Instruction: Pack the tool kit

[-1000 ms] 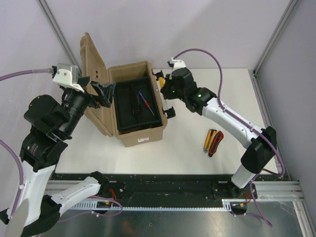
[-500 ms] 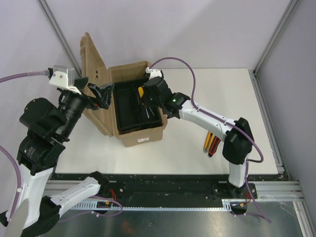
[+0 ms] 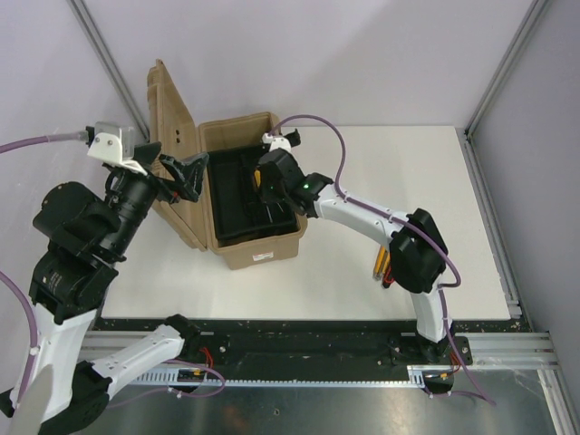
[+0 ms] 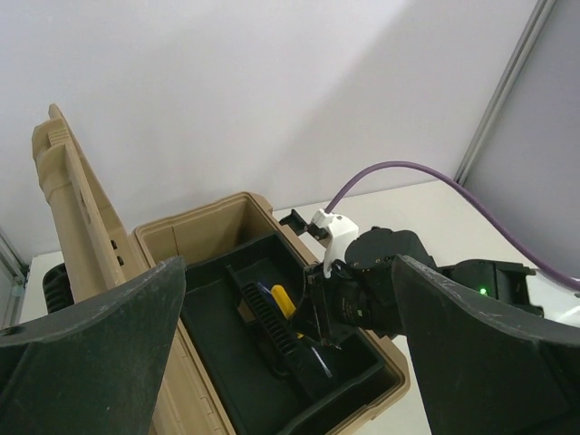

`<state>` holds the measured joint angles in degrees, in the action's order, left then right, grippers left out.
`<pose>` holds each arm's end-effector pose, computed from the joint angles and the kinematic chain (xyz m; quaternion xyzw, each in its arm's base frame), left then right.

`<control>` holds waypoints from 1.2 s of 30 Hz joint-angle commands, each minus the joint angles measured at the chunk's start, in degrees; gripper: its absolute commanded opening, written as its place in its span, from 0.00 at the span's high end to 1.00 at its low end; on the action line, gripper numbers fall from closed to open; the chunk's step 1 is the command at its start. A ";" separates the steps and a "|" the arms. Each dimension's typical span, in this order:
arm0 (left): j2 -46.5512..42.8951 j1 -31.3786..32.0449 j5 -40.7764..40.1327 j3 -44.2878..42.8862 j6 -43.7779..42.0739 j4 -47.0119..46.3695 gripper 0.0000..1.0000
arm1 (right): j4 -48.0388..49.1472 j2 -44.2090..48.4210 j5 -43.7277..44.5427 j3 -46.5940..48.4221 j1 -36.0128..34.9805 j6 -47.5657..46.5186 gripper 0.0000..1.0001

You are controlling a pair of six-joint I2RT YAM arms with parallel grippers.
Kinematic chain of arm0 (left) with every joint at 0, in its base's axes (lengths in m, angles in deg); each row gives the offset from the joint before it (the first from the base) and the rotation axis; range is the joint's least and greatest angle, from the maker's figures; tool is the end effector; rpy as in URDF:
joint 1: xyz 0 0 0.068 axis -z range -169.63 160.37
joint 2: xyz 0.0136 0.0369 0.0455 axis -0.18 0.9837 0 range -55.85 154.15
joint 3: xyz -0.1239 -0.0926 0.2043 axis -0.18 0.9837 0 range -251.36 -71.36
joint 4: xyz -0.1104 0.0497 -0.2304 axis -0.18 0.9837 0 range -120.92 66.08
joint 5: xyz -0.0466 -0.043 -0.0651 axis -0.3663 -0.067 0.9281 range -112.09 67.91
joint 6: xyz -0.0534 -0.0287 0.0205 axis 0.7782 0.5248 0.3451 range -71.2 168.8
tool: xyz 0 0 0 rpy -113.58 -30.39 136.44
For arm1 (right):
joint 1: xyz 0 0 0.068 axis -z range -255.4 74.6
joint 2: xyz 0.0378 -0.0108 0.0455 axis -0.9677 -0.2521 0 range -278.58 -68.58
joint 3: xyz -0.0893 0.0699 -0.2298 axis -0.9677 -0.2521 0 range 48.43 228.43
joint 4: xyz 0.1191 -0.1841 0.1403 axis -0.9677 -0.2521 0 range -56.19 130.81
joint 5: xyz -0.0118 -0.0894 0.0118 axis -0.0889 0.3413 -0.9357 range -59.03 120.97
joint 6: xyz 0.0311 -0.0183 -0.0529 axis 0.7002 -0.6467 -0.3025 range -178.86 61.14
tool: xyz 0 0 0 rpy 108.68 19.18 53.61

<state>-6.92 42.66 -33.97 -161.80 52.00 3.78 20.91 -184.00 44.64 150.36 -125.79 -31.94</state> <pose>0.1088 -0.0568 0.5205 0.0910 0.6586 -0.1612 0.7293 0.3145 0.3615 0.2707 -0.1225 0.8674 0.2123 0.4331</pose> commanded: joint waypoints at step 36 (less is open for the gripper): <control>46.28 26.78 18.10 -2.25 15.74 -12.16 0.01 | -31.33 52.92 18.99 -41.55 26.85 22.99 0.47</control>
<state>31.92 65.50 -10.26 -162.12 62.65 -6.06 -3.18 -137.99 61.47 114.71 -103.91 -15.11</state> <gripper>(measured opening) 0.994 0.534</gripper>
